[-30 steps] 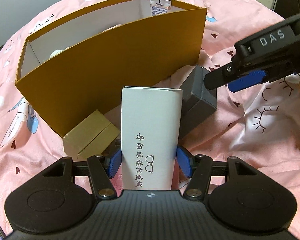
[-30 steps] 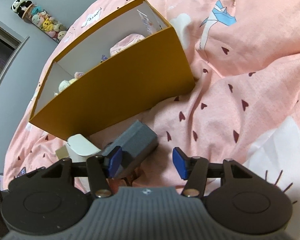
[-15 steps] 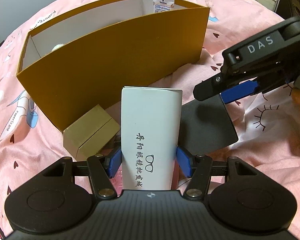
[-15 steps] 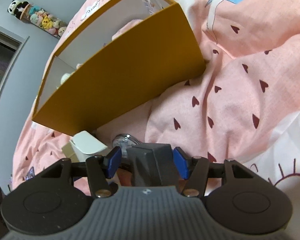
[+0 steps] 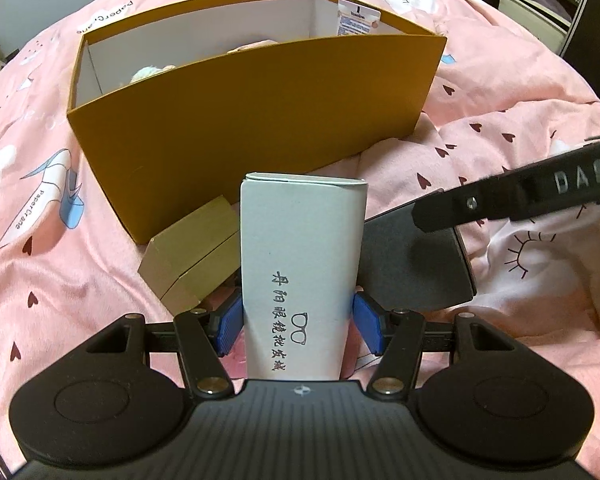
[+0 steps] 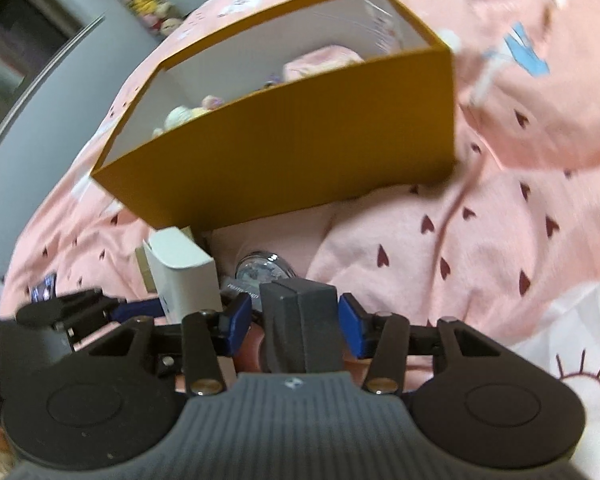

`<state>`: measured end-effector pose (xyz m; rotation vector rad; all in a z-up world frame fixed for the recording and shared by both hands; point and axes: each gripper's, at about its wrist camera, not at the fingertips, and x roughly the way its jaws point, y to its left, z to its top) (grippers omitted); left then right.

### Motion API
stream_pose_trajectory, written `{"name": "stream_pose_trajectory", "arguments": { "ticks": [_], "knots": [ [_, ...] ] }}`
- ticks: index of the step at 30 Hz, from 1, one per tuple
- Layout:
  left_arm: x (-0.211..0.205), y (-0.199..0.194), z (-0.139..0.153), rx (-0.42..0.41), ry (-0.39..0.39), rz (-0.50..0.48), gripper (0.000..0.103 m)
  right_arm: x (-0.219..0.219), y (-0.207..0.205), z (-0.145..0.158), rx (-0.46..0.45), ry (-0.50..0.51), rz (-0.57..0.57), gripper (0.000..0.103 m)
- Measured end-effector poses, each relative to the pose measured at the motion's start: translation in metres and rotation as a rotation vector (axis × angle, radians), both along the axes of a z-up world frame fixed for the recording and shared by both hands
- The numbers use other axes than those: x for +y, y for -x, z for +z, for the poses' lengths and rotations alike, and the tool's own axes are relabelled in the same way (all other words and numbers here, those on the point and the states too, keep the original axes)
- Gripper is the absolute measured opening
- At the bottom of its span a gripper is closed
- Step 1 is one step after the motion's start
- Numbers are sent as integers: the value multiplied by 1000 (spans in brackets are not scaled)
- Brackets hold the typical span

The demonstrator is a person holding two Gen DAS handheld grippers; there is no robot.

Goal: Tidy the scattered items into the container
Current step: 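Carry the white glasses case and dark gray box toward the box with both tools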

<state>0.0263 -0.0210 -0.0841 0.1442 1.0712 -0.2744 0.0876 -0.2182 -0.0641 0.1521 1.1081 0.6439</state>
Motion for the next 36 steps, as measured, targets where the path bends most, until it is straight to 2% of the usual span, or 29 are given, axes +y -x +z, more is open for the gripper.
{"name": "stream_pose_trajectory", "arguments": {
  "ticks": [8, 12, 15, 17, 20, 24, 31, 36],
  "knots": [
    [4, 2, 2, 0, 17, 8, 69, 24, 23, 10, -181, 176, 191, 41],
    [4, 7, 6, -3, 14, -20, 68, 20, 25, 12, -184, 179, 218, 35],
    [-2, 11, 7, -7, -10, -74, 68, 18, 27, 13, -156, 154, 241, 23],
    [-6, 11, 6, -3, -24, -86, 68, 17, 29, 13, -142, 142, 256, 23],
    [-9, 10, 3, 3, -33, -88, 68, 22, 33, 9, -132, 153, 263, 29],
    [-7, 11, 2, 4, -33, -86, 68, 27, 33, -4, -71, 131, 277, 37],
    [-6, 11, -2, 6, -37, -80, 68, 34, 36, -1, -101, 157, 282, 44],
    [1, 10, -1, 16, -12, -56, 68, 32, 33, -3, -82, 152, 283, 49]
  ]
}}
